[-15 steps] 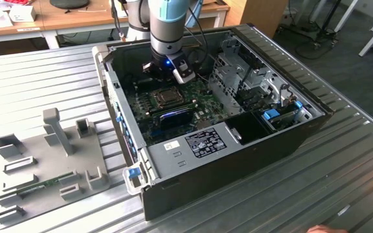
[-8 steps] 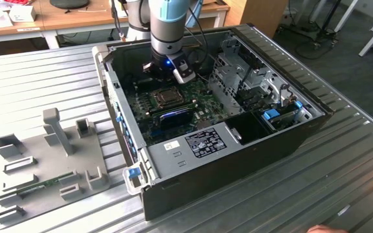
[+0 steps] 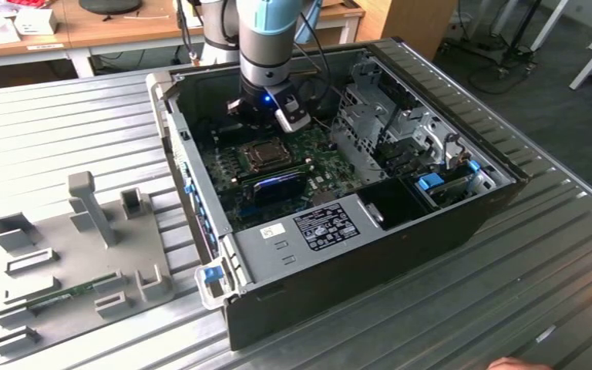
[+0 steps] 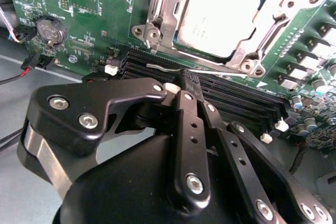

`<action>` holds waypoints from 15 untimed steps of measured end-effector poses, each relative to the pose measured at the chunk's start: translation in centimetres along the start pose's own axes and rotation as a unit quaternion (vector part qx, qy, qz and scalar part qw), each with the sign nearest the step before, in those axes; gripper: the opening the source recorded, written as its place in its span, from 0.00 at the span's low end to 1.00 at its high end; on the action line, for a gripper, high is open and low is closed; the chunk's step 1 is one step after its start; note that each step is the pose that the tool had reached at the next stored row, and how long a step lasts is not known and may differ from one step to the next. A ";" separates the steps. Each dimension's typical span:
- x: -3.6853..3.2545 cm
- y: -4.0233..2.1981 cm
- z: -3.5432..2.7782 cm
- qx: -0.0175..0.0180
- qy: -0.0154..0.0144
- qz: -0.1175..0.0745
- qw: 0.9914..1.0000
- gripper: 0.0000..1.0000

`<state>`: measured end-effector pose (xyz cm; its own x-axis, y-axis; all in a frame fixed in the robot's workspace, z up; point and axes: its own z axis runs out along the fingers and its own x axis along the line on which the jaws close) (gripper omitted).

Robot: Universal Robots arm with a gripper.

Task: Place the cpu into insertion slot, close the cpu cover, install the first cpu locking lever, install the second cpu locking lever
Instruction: 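Install the first cpu locking lever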

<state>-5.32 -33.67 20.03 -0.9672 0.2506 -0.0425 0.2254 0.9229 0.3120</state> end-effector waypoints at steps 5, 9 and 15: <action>0.01 0.01 0.03 0.000 0.000 0.000 1.000 0.11; -0.04 -0.01 0.14 0.000 0.000 0.000 1.000 0.11; -0.11 -0.05 0.31 0.001 0.000 0.000 1.000 0.11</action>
<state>-5.19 -33.65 19.73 -0.9671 0.2508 -0.0427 0.2257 0.9233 0.3109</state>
